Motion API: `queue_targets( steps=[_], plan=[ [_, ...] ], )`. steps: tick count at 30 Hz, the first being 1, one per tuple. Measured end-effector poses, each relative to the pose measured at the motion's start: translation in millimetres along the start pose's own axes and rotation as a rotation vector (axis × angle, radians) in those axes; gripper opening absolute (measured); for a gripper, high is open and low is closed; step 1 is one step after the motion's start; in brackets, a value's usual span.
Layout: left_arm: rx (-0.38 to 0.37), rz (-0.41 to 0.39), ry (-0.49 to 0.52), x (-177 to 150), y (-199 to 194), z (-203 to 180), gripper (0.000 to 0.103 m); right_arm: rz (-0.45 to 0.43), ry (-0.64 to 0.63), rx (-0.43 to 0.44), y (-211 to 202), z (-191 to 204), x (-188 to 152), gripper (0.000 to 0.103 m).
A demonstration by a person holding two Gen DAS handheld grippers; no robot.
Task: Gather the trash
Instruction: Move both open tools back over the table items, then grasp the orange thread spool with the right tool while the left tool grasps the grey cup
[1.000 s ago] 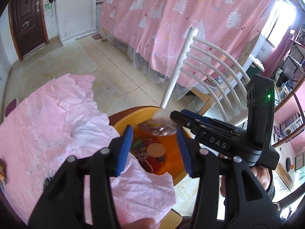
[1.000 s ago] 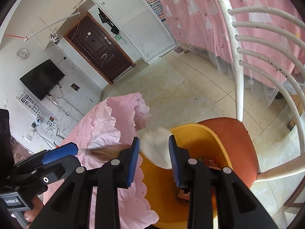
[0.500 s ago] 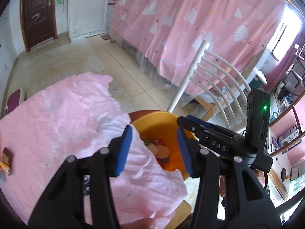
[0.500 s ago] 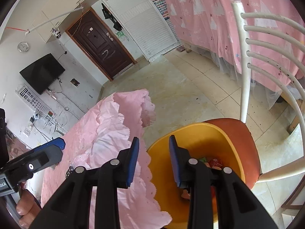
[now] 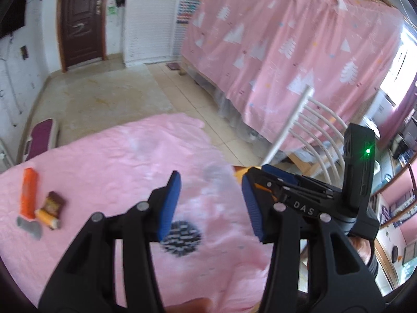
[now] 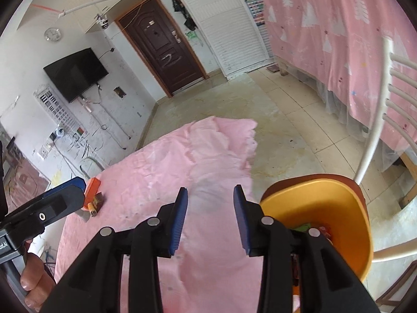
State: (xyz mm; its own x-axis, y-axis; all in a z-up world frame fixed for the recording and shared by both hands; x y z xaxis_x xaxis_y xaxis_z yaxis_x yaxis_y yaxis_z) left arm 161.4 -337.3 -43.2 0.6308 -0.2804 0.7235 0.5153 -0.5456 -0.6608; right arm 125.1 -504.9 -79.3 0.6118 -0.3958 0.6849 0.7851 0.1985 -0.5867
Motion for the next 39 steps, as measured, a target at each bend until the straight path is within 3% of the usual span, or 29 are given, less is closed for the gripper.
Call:
queue_targets(
  steps=[7,13,26,39],
  plan=[
    [0.122,-0.039,-0.061,-3,-27,60,0.046,0.049,-0.099,0.047,31,67,-1,0.026],
    [0.182,-0.048,-0.117,-12,-44,107,0.046,0.089,-0.169,0.087,54,118,-10,0.026],
    [0.285,-0.064,-0.224,-30,-74,188,0.046,0.155,-0.275,0.124,88,193,-22,0.038],
    [0.357,0.030,-0.349,-62,-63,255,0.046,0.233,-0.455,0.192,116,257,-59,0.038]
  ],
)
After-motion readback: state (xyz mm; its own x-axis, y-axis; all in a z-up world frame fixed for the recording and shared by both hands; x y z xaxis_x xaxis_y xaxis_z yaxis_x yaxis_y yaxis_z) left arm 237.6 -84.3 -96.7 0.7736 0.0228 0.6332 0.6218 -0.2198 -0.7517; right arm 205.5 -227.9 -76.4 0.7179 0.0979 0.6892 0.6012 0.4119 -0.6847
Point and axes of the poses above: each gripper's, at about its wrist camera, not at the fingertips, and y roughly the way its jaws point, z to its left, x to its top, the point moved 7 cm from there along y, roughly the way its jaws point, and after that the axes turned 4 degrees about -z, right-handed, at the moved point
